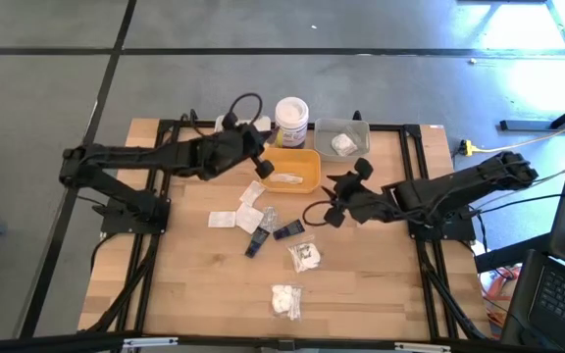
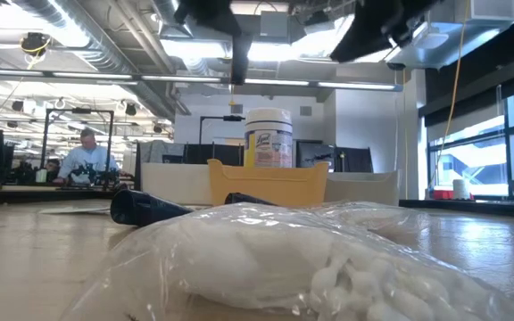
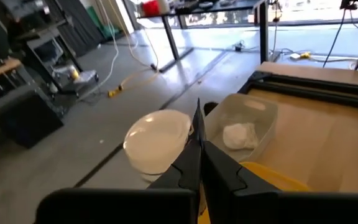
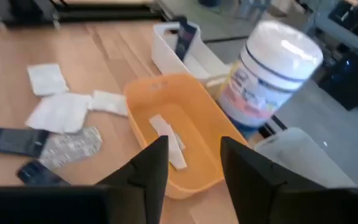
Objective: Pick & Place Travel size toiletries
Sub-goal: Put the blue shave cream into the white bin
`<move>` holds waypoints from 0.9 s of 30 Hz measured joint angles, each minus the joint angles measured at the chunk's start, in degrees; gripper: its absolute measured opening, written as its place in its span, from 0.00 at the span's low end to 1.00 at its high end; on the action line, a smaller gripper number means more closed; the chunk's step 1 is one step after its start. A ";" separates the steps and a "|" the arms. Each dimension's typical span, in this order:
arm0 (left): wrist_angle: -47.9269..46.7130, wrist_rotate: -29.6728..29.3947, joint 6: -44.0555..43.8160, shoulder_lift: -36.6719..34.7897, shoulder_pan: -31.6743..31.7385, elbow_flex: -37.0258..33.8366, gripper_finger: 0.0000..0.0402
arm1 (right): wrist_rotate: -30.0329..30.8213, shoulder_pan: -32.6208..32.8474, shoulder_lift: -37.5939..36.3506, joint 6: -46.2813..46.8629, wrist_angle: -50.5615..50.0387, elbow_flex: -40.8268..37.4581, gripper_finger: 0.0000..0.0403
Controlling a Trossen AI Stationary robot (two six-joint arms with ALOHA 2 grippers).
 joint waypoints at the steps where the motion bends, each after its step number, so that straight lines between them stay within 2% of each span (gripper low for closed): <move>1: -0.55 0.95 -0.28 0.00 1.08 -0.06 0.01 | -0.28 -0.39 0.00 0.17 -0.03 -0.59 0.35; 7: -5.10 7.42 -1.47 0.02 7.77 -0.22 0.01 | -3.19 -2.61 -2.93 1.43 1.46 -6.96 0.24; 14: -5.67 12.93 -3.31 -0.20 12.85 -2.03 0.01 | -8.04 -4.92 -9.82 1.47 10.43 -17.31 0.13; 19: -1.55 13.59 -3.41 -1.83 14.64 -7.86 0.01 | -9.20 -5.04 -14.60 0.98 15.34 -22.52 0.10; 24: 4.61 13.96 -4.54 -6.52 16.73 -15.81 0.01 | -9.17 -5.06 -17.55 0.53 16.90 -25.36 0.07; 27: 8.34 16.78 -6.21 -9.04 18.02 -20.25 0.01 | -9.16 -5.06 -18.29 -0.36 19.88 -26.18 0.06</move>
